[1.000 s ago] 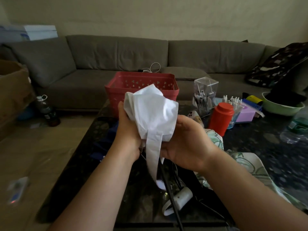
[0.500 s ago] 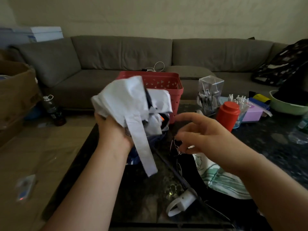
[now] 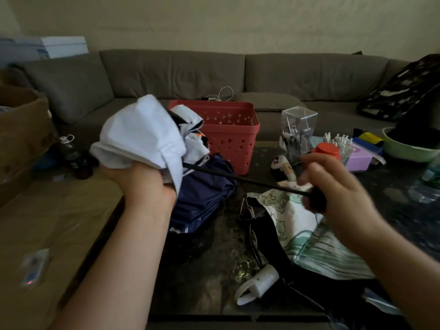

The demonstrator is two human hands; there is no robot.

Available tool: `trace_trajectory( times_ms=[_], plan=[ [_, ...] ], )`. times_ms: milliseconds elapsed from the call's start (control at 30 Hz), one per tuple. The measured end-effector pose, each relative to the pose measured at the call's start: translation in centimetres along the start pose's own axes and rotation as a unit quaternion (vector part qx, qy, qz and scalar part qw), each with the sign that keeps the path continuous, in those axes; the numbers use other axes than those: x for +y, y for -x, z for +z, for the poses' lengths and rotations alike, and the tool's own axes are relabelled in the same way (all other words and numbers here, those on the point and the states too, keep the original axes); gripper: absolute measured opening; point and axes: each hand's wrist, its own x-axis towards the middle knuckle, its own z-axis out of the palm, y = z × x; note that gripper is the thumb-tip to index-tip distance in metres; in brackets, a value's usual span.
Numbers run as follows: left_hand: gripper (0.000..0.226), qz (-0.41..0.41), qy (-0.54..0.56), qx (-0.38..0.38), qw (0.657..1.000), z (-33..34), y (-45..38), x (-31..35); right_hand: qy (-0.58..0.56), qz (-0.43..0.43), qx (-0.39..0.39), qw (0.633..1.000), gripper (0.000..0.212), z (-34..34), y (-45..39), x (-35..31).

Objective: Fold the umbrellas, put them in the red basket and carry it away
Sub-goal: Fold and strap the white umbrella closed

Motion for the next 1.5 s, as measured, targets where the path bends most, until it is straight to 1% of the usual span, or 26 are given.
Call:
trace_trajectory(
  times_ms=[33,100,167,200,233,300,400,433,500,567,600,633,667,733,767,800,833,900,933,1000,1100,1233,1333,1367,1433,1500],
  plan=[
    [0.041,0.001,-0.01,-0.024,1.0,0.8,1.3,-0.2,0.01,-0.008,0.016,1.0,0.02,1.1,0.3,0.4],
    [0.051,0.022,-0.08,0.0,0.997,2.9,4.4,-1.2,0.011,-0.023,0.061,0.998,0.031,2.9,0.6,1.5],
    [0.08,0.05,-0.197,0.039,0.978,4.1,6.6,-3.1,-0.025,-0.017,0.1,0.994,0.042,4.4,0.5,2.4],
    [0.091,0.048,-0.232,0.035,0.971,4.6,7.6,-4.0,-0.037,-0.014,0.112,0.993,0.046,5.0,0.4,2.7],
    [0.093,0.045,-0.256,0.033,0.965,4.6,8.0,-4.6,-0.039,-0.009,0.119,0.992,0.049,5.5,0.2,2.8],
    [0.083,0.067,-0.267,0.038,0.961,4.3,7.9,-5.6,-0.04,-0.001,0.117,0.992,0.043,6.0,0.1,2.9],
    [0.092,0.116,-0.34,0.018,0.933,3.5,7.2,-5.8,-0.035,-0.006,0.129,0.991,0.044,5.2,-0.3,2.6],
    [0.095,0.122,-0.356,0.007,0.926,3.4,7.1,-5.8,-0.02,-0.033,0.133,0.99,0.048,4.6,-0.5,2.1],
    [0.099,0.146,-0.389,-0.019,0.909,3.5,7.2,-5.8,0.048,-0.137,0.12,0.982,0.049,3.7,-0.7,0.9],
    [0.101,0.158,-0.42,-0.041,0.893,3.5,7.5,-5.9,0.174,-0.274,0.063,0.944,0.041,3.1,-0.6,0.0],
    [0.102,0.156,-0.431,-0.052,0.887,3.6,7.8,-5.9,0.245,-0.317,0.019,0.916,0.041,3.0,-0.4,-0.1],
    [0.104,0.151,-0.441,-0.065,0.882,3.6,7.9,-5.9,0.307,-0.322,-0.032,0.895,0.049,3.0,-0.4,-0.1],
    [0.105,0.144,-0.455,-0.079,0.876,3.8,8.0,-5.9,0.35,-0.287,-0.082,0.888,0.067,3.0,-0.4,0.0],
    [0.107,0.118,-0.496,-0.109,0.853,4.0,8.3,-5.9,0.356,-0.194,-0.149,0.902,0.101,3.1,-0.7,0.5],
    [0.108,0.102,-0.515,-0.131,0.841,4.1,8.4,-5.9,0.343,-0.164,-0.158,0.911,0.105,3.3,-0.7,0.4],
    [0.11,0.093,-0.528,-0.154,0.83,4.3,8.6,-6.0,0.326,-0.147,-0.156,0.921,0.098,3.4,-0.9,0.7],
    [0.111,0.087,-0.528,-0.177,0.826,4.2,8.6,-6.1,0.281,-0.129,-0.15,0.939,0.082,3.4,-1.1,0.8],
    [0.11,0.08,-0.519,-0.215,0.823,3.8,8.3,-6.0,0.104,-0.044,-0.132,0.985,0.043,2.7,-2.0,0.8],
    [0.107,0.074,-0.516,-0.228,0.822,3.6,8.1,-5.7,0.013,0.018,-0.122,0.992,0.037,1.9,-2.7,1.1],
    [0.102,0.051,-0.506,-0.246,0.825,3.3,7.7,-5.1,-0.091,0.107,-0.124,0.982,0.043,0.1,-3.7,1.2],
    [0.096,-0.011,-0.484,-0.279,0.83,3.0,7.1,-4.0,-0.122,0.147,-0.165,0.968,0.048,-2.2,-4.3,1.3],
    [0.073,-0.105,-0.459,-0.342,0.813,2.4,7.2,-2.5,-0.165,0.172,-0.173,0.956,0.028,-4.3,-4.8,1.2],
    [0.064,-0.129,-0.43,-0.358,0.819,2.1,7.4,-1.7,-0.234,0.195,-0.191,0.933,0.024,-5.3,-5.3,1.5],
    [0.062,-0.133,-0.418,-0.354,0.826,2.1,7.4,-1.6,-0.244,0.206,-0.202,0.926,0.032,-5.4,-5.3,1.7],
    [0.059,-0.143,-0.393,-0.342,0.842,2.1,7.5,-1.6,-0.191,0.222,-0.2,0.935,0.037,-5.2,-5.1,2.0],
    [0.06,-0.145,-0.377,-0.329,0.854,2.1,7.6,-1.8,-0.044,0.198,-0.139,0.969,0.022,-4.9,-4.9,2.2]
  ],
)
